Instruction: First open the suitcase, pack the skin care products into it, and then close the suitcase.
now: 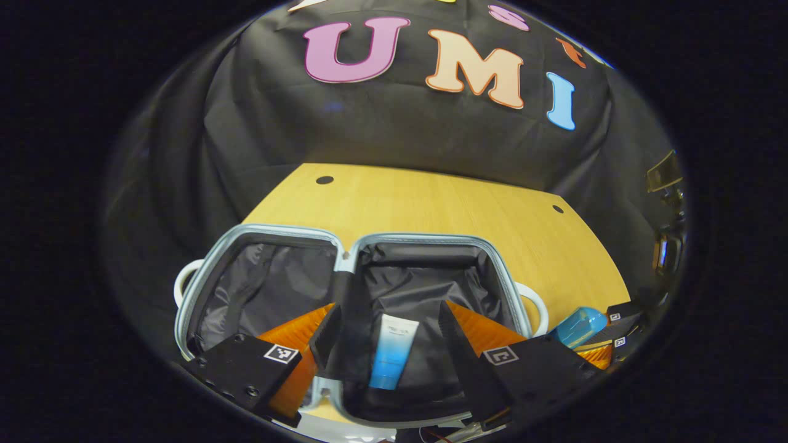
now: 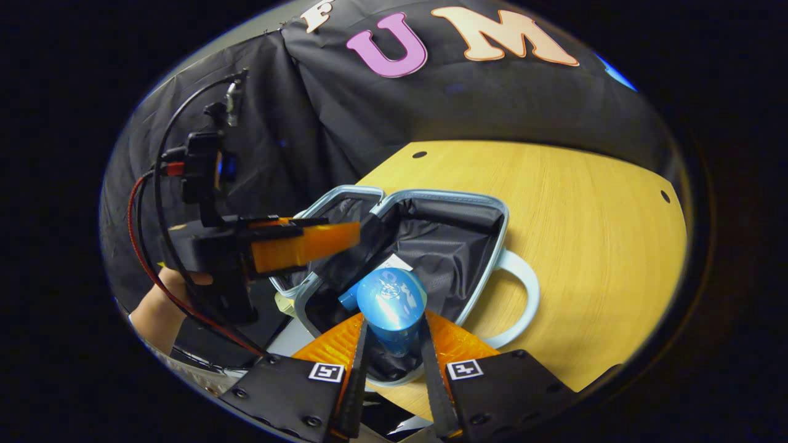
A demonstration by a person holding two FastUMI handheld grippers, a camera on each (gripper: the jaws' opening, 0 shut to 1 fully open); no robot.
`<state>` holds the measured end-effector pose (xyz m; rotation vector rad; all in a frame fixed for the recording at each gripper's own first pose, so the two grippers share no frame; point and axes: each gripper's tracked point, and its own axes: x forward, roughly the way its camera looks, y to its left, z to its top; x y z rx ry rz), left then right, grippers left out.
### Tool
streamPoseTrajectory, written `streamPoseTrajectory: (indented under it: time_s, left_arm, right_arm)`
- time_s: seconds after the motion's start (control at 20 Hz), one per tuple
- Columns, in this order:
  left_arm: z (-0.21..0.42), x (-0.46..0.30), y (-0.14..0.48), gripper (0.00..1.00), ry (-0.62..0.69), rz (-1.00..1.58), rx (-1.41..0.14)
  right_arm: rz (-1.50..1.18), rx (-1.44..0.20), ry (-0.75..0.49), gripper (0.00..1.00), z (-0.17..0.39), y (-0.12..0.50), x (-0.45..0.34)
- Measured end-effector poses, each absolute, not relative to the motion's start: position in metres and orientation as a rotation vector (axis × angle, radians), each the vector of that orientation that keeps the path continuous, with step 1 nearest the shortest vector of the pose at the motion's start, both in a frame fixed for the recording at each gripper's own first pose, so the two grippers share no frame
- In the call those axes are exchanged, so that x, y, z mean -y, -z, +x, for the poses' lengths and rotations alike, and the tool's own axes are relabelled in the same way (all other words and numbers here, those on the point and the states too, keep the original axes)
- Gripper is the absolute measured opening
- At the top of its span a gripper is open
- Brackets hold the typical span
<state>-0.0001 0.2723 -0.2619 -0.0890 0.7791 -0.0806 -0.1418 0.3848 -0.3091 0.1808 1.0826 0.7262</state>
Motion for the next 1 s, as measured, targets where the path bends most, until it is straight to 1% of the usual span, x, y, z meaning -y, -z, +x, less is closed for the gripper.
streamPoseTrajectory:
  time_s: [0.05,0.1,0.15,0.2,0.25,0.4,0.6,0.65,0.7,1.0]
  left_arm:
    - [-0.002,-0.282,0.262,0.89,0.069,-0.094,-0.788]
    - [-0.005,-0.291,0.264,0.89,0.060,-0.103,-0.792]
    - [-0.008,-0.299,0.266,0.93,0.048,-0.117,-0.798]
    - [-0.011,-0.308,0.267,0.93,0.037,-0.126,-0.801]
    - [-0.014,-0.316,0.267,0.93,0.027,-0.130,-0.801]
    - [-0.022,-0.341,0.272,0.93,-0.001,-0.130,-0.811]
    - [-0.025,-0.374,0.272,0.93,-0.048,-0.133,-0.808]
    - [-0.023,-0.383,0.271,0.93,-0.060,-0.139,-0.803]
    - [-0.022,-0.392,0.270,0.93,-0.076,-0.144,-0.801]
    - [-0.011,-0.471,0.262,0.94,-0.199,-0.121,-0.764]
  right_arm:
    - [0.183,-1.105,-0.715,0.46,-0.144,0.315,-0.388]
    - [0.186,-1.130,-0.700,0.46,-0.144,0.322,-0.392]
    - [0.184,-1.147,-0.685,0.46,-0.144,0.328,-0.394]
    - [0.175,-1.155,-0.671,0.43,-0.144,0.334,-0.396]
    - [0.161,-1.156,-0.659,0.46,-0.142,0.339,-0.398]
    - [0.181,-1.110,-0.621,0.47,-0.128,0.332,-0.406]
    - [0.170,-0.997,-0.594,1.00,-0.096,0.310,-0.412]
    - [0.165,-0.982,-0.583,0.94,-0.090,0.309,-0.411]
    - [0.165,-0.967,-0.573,0.98,-0.085,0.305,-0.410]
    - [0.156,-0.885,-0.545,0.98,-0.067,0.284,-0.413]
